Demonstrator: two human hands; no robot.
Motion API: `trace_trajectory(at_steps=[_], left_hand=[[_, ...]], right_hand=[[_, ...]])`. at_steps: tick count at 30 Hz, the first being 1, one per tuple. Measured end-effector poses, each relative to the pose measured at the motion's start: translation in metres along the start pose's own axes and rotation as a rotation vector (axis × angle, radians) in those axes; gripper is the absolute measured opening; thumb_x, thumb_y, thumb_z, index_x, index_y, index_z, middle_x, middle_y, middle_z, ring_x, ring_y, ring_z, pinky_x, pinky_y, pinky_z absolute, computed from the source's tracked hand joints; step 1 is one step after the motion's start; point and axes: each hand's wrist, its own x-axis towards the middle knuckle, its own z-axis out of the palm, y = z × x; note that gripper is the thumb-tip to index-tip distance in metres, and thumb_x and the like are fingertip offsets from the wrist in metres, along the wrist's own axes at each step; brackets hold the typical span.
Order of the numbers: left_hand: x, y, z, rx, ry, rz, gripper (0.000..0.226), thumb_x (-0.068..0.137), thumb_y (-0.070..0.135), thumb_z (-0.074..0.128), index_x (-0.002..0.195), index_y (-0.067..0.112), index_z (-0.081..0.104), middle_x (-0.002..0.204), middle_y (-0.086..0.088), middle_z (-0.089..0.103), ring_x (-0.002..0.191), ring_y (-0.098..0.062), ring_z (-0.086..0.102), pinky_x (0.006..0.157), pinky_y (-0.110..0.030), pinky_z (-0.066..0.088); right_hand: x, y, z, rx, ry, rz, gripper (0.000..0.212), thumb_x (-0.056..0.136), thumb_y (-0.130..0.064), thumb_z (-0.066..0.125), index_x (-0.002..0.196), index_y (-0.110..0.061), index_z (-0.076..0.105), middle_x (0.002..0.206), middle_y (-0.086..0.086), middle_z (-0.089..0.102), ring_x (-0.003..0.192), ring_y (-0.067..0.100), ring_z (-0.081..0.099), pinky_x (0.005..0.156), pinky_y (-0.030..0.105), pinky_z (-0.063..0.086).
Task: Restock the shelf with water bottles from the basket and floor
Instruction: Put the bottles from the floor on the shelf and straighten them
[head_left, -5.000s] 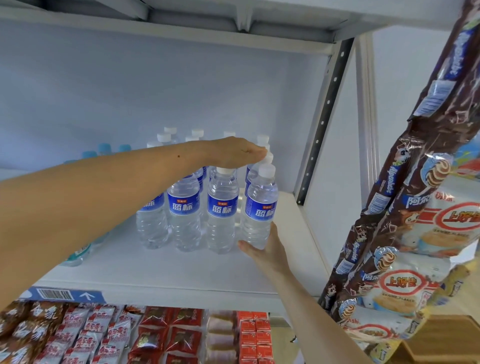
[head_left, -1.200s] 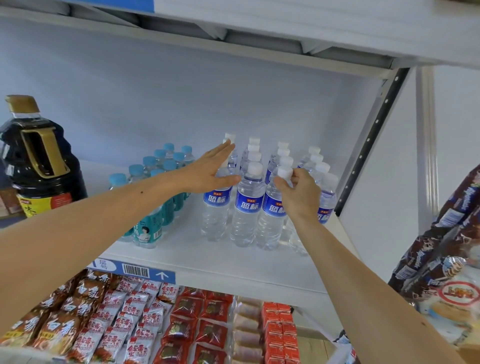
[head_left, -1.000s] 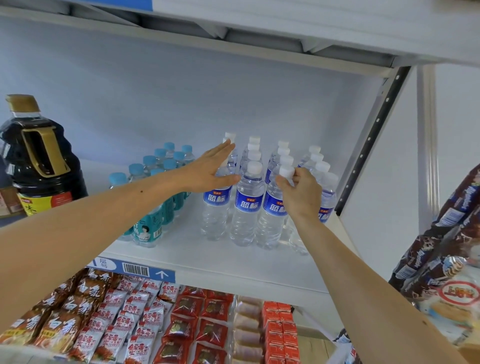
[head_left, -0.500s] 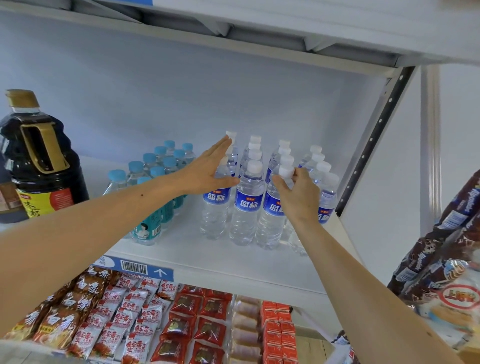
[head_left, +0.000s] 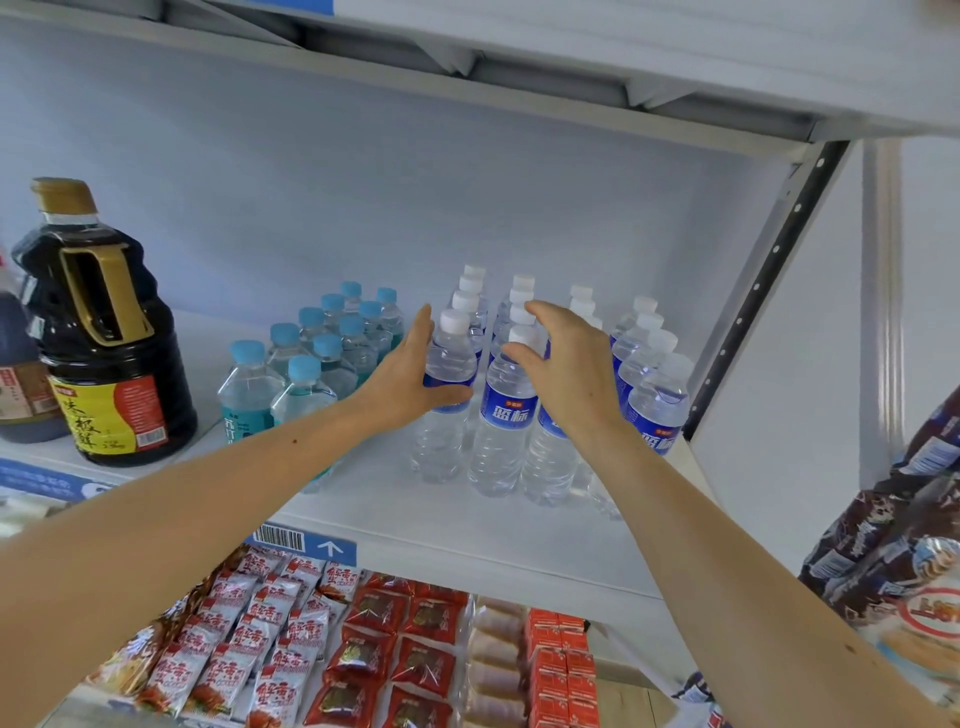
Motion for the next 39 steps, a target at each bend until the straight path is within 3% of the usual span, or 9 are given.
trace_trajectory(at_steps=[4,13,18,23,32,35,39], left_hand=[[-0.002,-0.005,0.004,-0.036,0.013,-0.025,0.103,0.081,0.025,0.073,0.151,0.016,-0.002,0.145,0.004,0.043,0.11,-0.013,0.054,0.09,-0.022,0.04],[-0.001,-0.006,0.007,-0.074,0.052,-0.063,0.099,0.08,0.023,0.073,0.151,0.017,0.004,0.145,-0.001,0.045,0.12,-0.022,0.054,0.098,-0.031,0.043],[-0.002,-0.005,0.007,-0.072,0.048,-0.074,0.096,0.081,0.023,0.072,0.151,0.018,0.005,0.147,-0.001,0.042,0.123,-0.023,0.052,0.099,-0.033,0.044],[-0.002,-0.005,0.007,-0.073,0.045,-0.077,0.095,0.082,0.023,0.071,0.151,0.018,0.005,0.148,-0.001,0.04,0.126,-0.023,0.051,0.101,-0.033,0.043],[-0.006,-0.011,0.009,-0.119,0.033,-0.081,0.096,0.08,0.025,0.073,0.15,0.019,0.008,0.146,-0.001,0.043,0.122,-0.021,0.053,0.098,-0.031,0.045],[-0.009,-0.017,0.012,-0.121,0.023,-0.095,0.095,0.08,0.026,0.072,0.15,0.019,0.009,0.146,-0.002,0.042,0.124,-0.021,0.052,0.102,-0.037,0.046],[-0.01,-0.022,0.015,-0.103,0.002,-0.096,0.088,0.082,0.026,0.071,0.149,0.02,0.013,0.146,0.0,0.042,0.126,-0.02,0.05,0.1,-0.033,0.044]], right_hand=[[0.013,-0.006,0.007,-0.108,-0.139,0.054,0.04,0.088,-0.031,0.066,0.121,-0.011,0.056,0.116,0.009,0.064,0.104,0.029,0.06,0.081,0.033,0.047],[0.022,-0.004,0.02,-0.083,-0.121,0.069,0.019,0.088,-0.021,0.065,0.098,-0.005,0.068,0.102,0.014,0.068,0.092,0.029,0.063,0.077,0.036,0.05],[0.022,-0.007,0.023,-0.091,-0.086,0.101,0.024,0.089,-0.025,0.065,0.104,-0.006,0.068,0.105,0.012,0.068,0.094,0.028,0.063,0.073,0.027,0.043],[0.023,-0.01,0.027,-0.13,-0.079,0.094,0.023,0.09,-0.027,0.064,0.098,-0.005,0.067,0.101,0.013,0.067,0.089,0.028,0.062,0.068,0.027,0.037],[0.019,-0.008,0.025,-0.189,-0.08,0.054,0.03,0.091,-0.031,0.062,0.112,-0.01,0.062,0.11,0.008,0.064,0.096,0.025,0.061,0.074,0.03,0.045],[0.019,-0.008,0.025,-0.234,-0.081,0.051,0.033,0.092,-0.037,0.06,0.115,-0.013,0.06,0.112,0.006,0.063,0.097,0.024,0.061,0.073,0.032,0.046],[0.021,-0.008,0.026,-0.229,-0.055,0.046,0.043,0.087,-0.049,0.061,0.117,-0.017,0.06,0.114,0.002,0.063,0.098,0.023,0.062,0.073,0.032,0.048]])
